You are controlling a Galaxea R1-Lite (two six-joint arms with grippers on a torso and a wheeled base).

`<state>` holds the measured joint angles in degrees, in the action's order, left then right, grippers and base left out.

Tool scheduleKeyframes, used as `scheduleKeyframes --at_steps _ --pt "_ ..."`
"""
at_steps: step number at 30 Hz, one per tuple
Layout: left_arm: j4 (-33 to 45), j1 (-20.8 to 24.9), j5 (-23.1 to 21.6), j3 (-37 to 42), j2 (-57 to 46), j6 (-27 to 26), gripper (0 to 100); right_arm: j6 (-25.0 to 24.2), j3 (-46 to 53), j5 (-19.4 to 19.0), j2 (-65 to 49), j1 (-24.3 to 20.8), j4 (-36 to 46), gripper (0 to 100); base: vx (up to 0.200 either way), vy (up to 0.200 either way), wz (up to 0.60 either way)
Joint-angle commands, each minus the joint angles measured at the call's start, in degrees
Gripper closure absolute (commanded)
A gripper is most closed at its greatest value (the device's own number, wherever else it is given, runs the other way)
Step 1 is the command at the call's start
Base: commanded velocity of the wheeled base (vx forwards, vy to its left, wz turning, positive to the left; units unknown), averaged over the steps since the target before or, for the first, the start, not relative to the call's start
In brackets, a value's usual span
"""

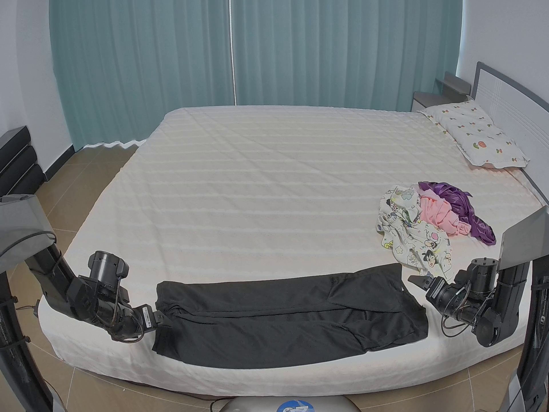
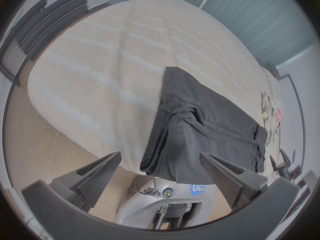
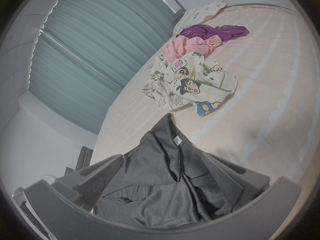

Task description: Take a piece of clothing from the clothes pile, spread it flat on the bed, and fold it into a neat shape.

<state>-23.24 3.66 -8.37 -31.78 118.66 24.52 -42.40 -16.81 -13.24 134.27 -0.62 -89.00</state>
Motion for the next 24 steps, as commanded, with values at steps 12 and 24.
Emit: scheduleKeyframes --at_steps 12,24 --pt "-11.2 5.2 8.7 5.9 8.1 -1.6 0 -0.1 0.9 -0.3 -0.2 0.0 -0.9 0 0.000 0.000 0.00" --pt "-12.1 6.7 11.3 6.7 8.5 1.1 100 0.0 0.8 -0.3 -0.1 0.1 -0.9 0 0.000 0.000 0.00"
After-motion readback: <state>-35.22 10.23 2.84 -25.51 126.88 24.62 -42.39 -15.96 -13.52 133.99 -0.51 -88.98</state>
